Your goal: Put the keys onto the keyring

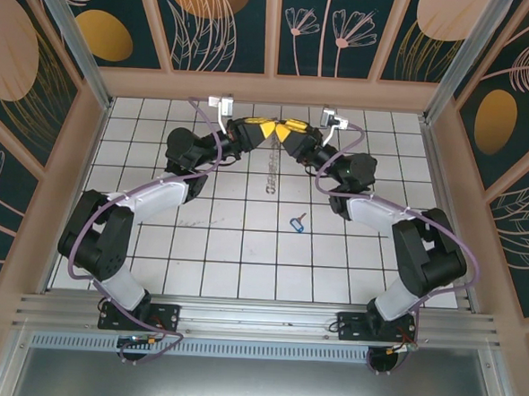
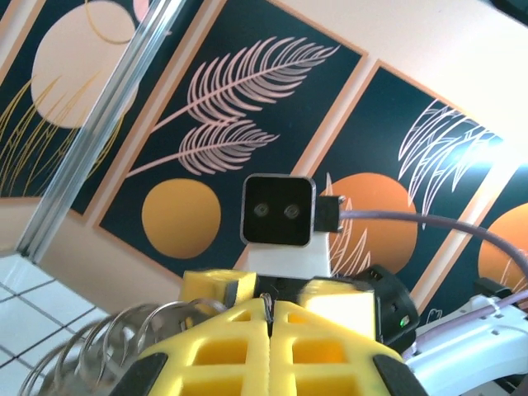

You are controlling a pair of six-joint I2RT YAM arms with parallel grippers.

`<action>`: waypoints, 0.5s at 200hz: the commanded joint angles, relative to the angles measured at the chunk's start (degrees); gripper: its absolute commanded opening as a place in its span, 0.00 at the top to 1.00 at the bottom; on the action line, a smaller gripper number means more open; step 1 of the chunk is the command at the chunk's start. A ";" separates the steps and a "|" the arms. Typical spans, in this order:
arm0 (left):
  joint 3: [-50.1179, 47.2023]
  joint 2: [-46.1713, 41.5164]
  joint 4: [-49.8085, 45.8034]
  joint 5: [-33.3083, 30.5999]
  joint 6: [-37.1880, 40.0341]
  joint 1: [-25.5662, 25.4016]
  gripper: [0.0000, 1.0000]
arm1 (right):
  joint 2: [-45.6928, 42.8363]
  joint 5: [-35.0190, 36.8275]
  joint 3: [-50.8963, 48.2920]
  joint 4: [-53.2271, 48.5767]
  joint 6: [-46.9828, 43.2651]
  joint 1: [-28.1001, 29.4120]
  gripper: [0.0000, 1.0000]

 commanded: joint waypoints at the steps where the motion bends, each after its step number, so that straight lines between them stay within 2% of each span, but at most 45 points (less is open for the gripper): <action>1: 2.45 -2.59 -6.55 1.15 6.35 -0.35 1.00 | -7.18 -1.77 1.33 -10.40 -6.55 -1.82 0.56; 22: 3.99 -4.11 -14.60 2.15 12.47 -0.35 1.00 | -11.69 -2.40 2.19 -24.26 -13.75 -3.74 0.44; 43: 6.47 -4.78 -23.20 3.39 18.77 -0.35 1.00 | -14.32 -4.46 3.54 -35.40 -19.38 -5.67 0.42; 71: 10.77 -4.83 -34.98 5.59 27.14 -0.35 1.00 | -15.43 -10.68 3.57 -42.20 -23.97 -8.40 0.44; 100: 15.46 -3.85 -45.21 7.79 34.23 -0.35 1.00 | -15.36 -17.10 2.99 -43.41 -26.15 -9.86 0.46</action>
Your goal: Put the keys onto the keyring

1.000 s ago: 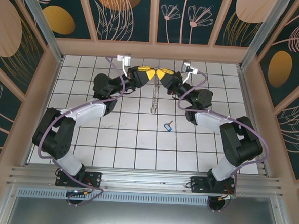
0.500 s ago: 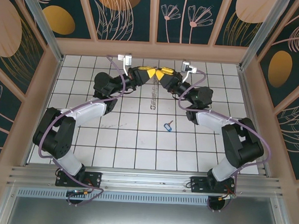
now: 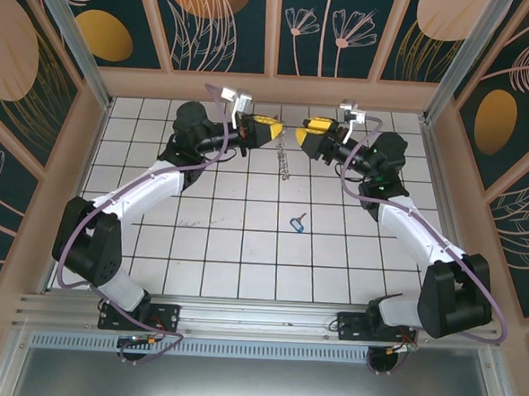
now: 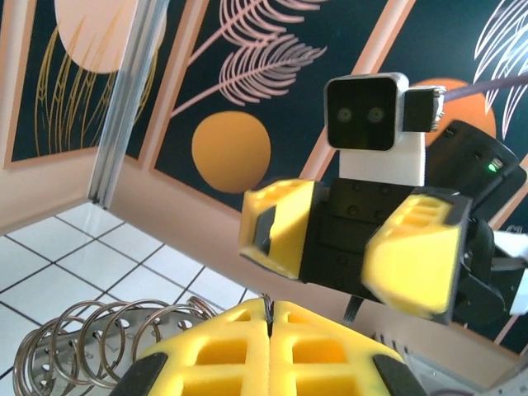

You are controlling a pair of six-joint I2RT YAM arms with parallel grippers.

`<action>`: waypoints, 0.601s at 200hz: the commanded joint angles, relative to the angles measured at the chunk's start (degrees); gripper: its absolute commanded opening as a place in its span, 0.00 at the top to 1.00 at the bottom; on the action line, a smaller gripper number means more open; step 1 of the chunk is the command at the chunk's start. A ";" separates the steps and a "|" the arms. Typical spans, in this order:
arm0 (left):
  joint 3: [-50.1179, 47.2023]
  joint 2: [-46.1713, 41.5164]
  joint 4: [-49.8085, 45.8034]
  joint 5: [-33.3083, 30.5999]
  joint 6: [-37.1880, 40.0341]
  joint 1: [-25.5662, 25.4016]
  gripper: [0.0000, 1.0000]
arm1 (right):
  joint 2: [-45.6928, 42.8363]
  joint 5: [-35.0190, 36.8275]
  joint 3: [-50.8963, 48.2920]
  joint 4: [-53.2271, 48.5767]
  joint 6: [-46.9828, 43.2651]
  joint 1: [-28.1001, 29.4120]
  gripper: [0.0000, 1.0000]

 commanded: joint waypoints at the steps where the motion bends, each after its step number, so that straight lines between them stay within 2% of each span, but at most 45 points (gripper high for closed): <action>1: 4.82 -1.12 -11.36 3.52 9.71 -0.31 1.00 | -0.47 -7.93 0.59 -4.86 -5.21 -0.95 0.46; 44: 9.29 0.96 -17.90 7.59 13.16 -0.30 1.00 | -0.11 -12.48 0.27 -3.20 -4.93 -0.40 0.51; 120: 10.78 2.02 -19.79 12.99 13.60 -0.31 1.00 | 2.18 -12.26 1.95 -0.92 -3.57 0.44 0.56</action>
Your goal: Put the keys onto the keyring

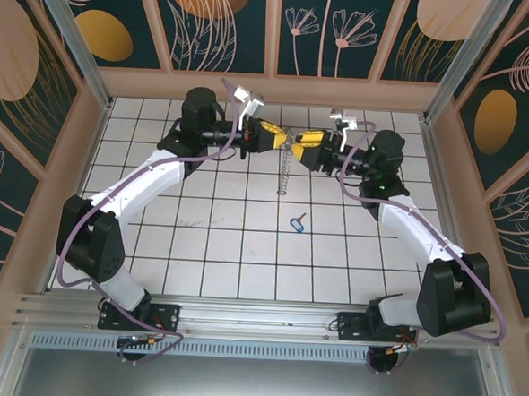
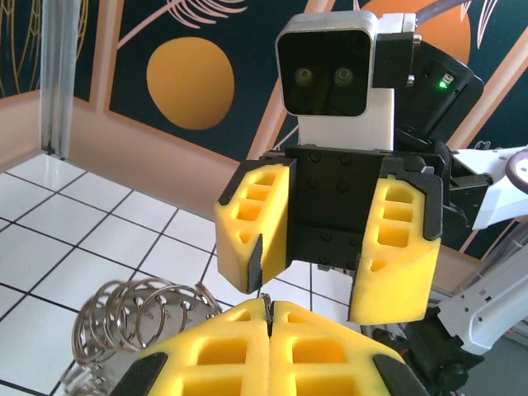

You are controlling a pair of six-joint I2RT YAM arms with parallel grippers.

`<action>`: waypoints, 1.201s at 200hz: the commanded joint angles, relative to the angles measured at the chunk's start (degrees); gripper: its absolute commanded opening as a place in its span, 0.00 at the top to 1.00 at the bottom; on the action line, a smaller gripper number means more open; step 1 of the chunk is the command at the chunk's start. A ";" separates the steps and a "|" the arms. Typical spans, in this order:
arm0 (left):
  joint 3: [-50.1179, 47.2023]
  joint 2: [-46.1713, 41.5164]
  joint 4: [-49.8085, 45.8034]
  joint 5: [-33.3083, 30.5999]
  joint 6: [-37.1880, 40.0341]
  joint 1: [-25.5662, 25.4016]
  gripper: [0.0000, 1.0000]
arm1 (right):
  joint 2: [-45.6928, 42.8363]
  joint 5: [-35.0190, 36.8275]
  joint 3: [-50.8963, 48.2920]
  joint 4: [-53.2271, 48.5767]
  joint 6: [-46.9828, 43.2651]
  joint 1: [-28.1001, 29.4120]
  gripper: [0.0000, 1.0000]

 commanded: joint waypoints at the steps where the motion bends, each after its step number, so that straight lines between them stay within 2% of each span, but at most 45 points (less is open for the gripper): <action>1: 2.45 0.27 -0.04 3.43 1.14 -0.31 1.00 | 1.39 -1.63 2.01 2.84 -0.20 0.50 0.56; 68: 1.84 0.11 1.09 5.09 0.20 -0.26 1.00 | 3.47 -1.21 2.51 6.92 2.57 0.99 0.60; 103: 1.41 0.26 1.80 5.55 -0.41 -0.31 1.00 | 3.79 -0.94 2.92 7.59 2.94 1.62 0.69; 145: 1.21 0.35 2.34 5.86 -0.70 -0.31 1.00 | 4.75 -1.00 3.47 8.09 3.29 2.30 0.74; 170: 1.30 0.35 2.46 5.82 -0.93 -0.29 1.00 | 5.11 -1.02 3.37 8.60 3.47 2.68 0.84; 189: 1.17 0.41 2.85 5.81 -1.14 -0.31 1.00 | 5.11 -1.11 3.17 9.00 3.64 2.83 1.00; 226: -0.05 0.07 5.49 4.27 -3.01 -0.31 1.00 | 4.89 -0.06 2.58 9.88 3.73 2.76 1.00; 232: -0.59 -0.33 5.99 2.32 -3.48 -0.31 0.92 | 4.78 0.68 2.32 10.23 3.74 2.62 1.00; 240: -1.69 -1.40 6.97 -1.97 -4.23 -0.23 0.75 | 4.55 1.53 1.95 10.86 4.02 2.29 1.00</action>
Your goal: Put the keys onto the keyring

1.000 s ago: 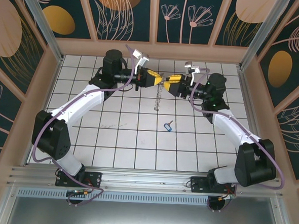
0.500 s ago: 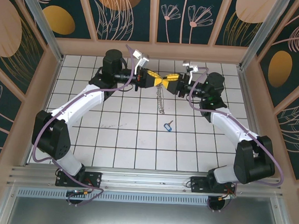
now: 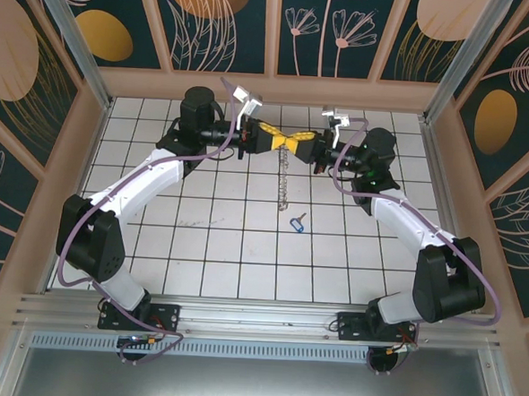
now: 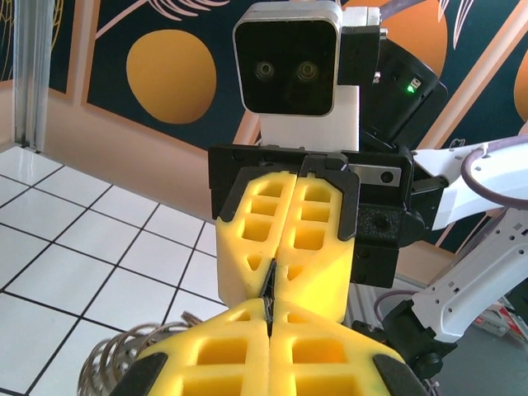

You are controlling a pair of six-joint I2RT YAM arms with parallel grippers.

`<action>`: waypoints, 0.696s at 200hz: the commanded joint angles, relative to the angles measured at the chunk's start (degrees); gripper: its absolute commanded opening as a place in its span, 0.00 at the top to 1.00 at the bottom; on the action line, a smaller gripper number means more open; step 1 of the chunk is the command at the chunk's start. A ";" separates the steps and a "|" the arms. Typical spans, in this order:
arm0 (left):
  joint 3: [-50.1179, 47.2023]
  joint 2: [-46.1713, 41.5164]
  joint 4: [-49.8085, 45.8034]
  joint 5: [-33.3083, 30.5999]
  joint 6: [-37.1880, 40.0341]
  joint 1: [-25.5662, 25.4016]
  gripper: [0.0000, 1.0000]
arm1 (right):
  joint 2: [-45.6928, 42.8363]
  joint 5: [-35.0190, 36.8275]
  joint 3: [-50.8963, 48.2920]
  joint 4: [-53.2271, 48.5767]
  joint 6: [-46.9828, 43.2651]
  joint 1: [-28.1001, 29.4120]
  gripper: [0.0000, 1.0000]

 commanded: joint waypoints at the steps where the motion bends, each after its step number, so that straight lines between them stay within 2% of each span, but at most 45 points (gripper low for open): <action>1: -1.89 -1.69 6.36 -5.56 -2.27 -0.68 0.72 | 0.03 2.19 0.33 3.54 0.35 0.21 1.00; 10: -4.03 -3.35 8.98 -11.32 -4.30 -0.43 0.49 | -0.12 2.76 -0.32 5.28 1.33 -0.18 1.00; 19: -6.49 -4.87 12.96 -14.68 -7.44 0.14 0.38 | -0.21 3.00 -0.99 7.52 2.62 -0.61 1.00; 30: -9.17 -6.42 18.87 -15.61 -11.53 0.69 0.29 | -0.43 3.48 -1.92 10.09 4.22 -1.03 1.00; 48: -11.27 -8.18 22.50 -17.74 -14.72 0.76 0.24 | -0.81 4.73 -2.88 13.60 5.64 -1.13 1.00; 63: -13.59 -9.84 25.06 -22.26 -17.61 0.90 0.18 | -1.08 6.30 -4.36 17.96 7.83 -1.12 1.00; 80: -15.58 -10.63 29.15 -22.74 -20.74 0.90 0.18 | -1.08 8.52 -5.98 23.86 10.82 -1.05 1.00; 96: -16.60 -10.29 33.91 -20.71 -24.70 0.90 0.23 | -0.94 11.51 -7.14 27.65 13.09 -1.00 1.00; 131: -17.56 -8.69 41.17 -17.52 -29.86 0.91 0.48 | 0.38 16.64 -8.49 36.75 18.53 -0.40 1.00; 139: -17.75 -8.33 42.18 -17.06 -30.59 0.90 0.50 | 0.82 17.31 -8.42 38.11 19.39 -0.12 1.00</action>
